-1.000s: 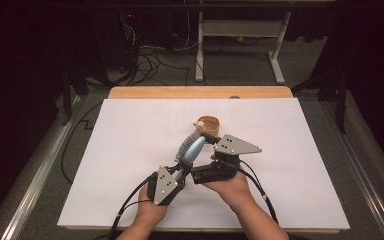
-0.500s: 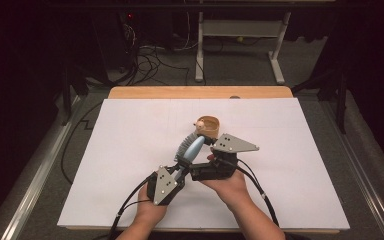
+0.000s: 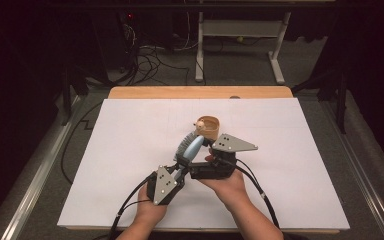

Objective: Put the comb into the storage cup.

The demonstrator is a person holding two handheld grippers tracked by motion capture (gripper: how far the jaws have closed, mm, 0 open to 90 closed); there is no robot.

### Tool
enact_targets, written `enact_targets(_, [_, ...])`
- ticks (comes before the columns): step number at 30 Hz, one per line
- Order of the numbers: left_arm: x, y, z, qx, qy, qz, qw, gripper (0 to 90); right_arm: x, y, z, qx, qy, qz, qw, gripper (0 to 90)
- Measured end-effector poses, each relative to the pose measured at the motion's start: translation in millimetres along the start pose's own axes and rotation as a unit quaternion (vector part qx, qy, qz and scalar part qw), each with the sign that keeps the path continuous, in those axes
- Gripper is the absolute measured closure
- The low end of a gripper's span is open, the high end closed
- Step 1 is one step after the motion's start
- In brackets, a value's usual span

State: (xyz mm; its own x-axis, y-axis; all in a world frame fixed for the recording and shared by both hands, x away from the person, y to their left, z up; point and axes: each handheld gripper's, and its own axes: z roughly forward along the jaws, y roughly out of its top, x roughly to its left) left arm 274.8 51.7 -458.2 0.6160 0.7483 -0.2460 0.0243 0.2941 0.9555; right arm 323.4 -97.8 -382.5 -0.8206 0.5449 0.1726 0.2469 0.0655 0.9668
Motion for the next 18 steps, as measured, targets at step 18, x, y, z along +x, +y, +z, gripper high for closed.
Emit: enact_targets(18, [0.2,-0.9,1.0,0.002,0.002,0.000,1.0000,77.2,-0.9,0.7,-1.0,0.007,-0.005,0.008,0.9999,19.7])
